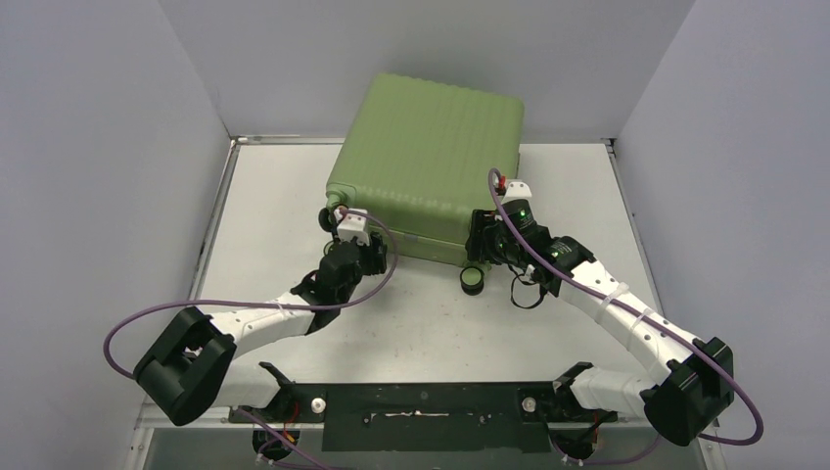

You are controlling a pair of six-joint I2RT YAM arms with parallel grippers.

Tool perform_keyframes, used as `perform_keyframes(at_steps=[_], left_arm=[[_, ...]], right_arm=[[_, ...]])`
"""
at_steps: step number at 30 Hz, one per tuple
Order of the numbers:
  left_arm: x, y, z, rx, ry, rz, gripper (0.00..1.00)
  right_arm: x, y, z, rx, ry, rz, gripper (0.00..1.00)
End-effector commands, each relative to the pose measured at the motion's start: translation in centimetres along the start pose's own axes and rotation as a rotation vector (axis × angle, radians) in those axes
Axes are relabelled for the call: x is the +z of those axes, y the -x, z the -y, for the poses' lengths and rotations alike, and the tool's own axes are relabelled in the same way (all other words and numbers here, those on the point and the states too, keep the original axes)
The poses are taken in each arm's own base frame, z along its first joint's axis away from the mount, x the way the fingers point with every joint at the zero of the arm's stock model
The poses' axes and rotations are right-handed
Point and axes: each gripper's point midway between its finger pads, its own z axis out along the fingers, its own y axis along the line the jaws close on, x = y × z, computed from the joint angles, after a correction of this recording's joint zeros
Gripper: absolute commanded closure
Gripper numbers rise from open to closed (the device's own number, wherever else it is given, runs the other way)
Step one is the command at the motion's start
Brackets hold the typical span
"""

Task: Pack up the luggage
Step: Zip the luggage at the center of the board.

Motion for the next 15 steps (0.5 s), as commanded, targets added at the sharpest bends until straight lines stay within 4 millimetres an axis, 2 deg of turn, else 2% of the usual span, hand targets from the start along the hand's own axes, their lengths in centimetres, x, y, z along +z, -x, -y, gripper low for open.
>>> perform_keyframes(at_steps=[1,7,15], left_arm=[[-0.3,2.9,3.7,-0.053,-0.169,0.116,0.48],[-1.5,2.6,3.0,-0.102,-0.154,0.179,0.47],[-0.7,2.6,2.6,-0.102,-0.117,0.195,0.47]], right_arm=[[-1.7,3.5,-4.2,0.036,0.168,0.093,1.0],[-1.7,3.3,-4.7,0.039,0.196,0.085,1.0],[-1.7,3.4,-5.4,0.043,0.225,0.086,1.0]])
